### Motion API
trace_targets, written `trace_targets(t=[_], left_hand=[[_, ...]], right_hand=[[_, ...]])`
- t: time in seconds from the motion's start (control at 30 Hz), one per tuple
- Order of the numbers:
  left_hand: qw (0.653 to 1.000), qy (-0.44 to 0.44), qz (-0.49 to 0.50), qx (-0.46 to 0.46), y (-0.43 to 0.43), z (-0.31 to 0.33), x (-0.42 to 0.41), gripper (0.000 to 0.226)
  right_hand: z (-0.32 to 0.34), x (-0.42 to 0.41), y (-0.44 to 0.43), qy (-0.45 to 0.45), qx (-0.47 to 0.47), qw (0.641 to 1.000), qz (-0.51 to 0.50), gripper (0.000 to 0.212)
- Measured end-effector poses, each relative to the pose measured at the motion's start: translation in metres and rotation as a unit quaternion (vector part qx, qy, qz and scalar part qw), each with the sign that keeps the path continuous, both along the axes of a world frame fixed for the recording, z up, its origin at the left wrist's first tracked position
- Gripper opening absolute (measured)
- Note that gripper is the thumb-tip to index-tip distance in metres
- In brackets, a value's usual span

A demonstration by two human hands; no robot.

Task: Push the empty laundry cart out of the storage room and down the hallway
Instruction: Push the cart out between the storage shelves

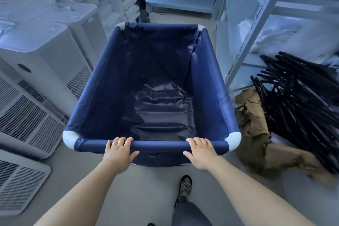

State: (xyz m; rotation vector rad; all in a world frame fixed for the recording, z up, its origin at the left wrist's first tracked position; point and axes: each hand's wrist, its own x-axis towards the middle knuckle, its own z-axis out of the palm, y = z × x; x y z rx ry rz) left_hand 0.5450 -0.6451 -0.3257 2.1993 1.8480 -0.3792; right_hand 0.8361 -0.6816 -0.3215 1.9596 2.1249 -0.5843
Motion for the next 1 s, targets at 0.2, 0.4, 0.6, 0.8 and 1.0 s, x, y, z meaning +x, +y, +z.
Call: trace_targets(t=[0.2,0.4,0.6,0.8,1.0], left_hand=[[0.998,0.02,0.013,-0.06,-0.057,0.002,-0.011,0.055],[0.997,0.04,0.025,-0.059,-0.113,0.004,-0.006,0.055],[0.995,0.036,0.058,-0.066,-0.161,0.009,0.029,0.054],[0.993,0.013,0.107,-0.052,-0.233,0.004,0.081,0.053],[0.986,-0.029,0.157,-0.047,-0.307,-0.001,0.135,0.051]], right_hand=[[-0.007,-0.006,-0.063,0.018,-0.015,1.0,-0.007,0.049],[-0.012,0.001,-0.11,0.018,-0.012,1.0,0.012,0.045],[-0.01,0.034,-0.143,0.026,-0.03,0.998,0.045,0.045],[-0.011,0.088,-0.192,0.011,-0.032,0.995,0.09,0.042],[-0.008,0.141,-0.242,-0.006,-0.03,0.991,0.131,0.044]])
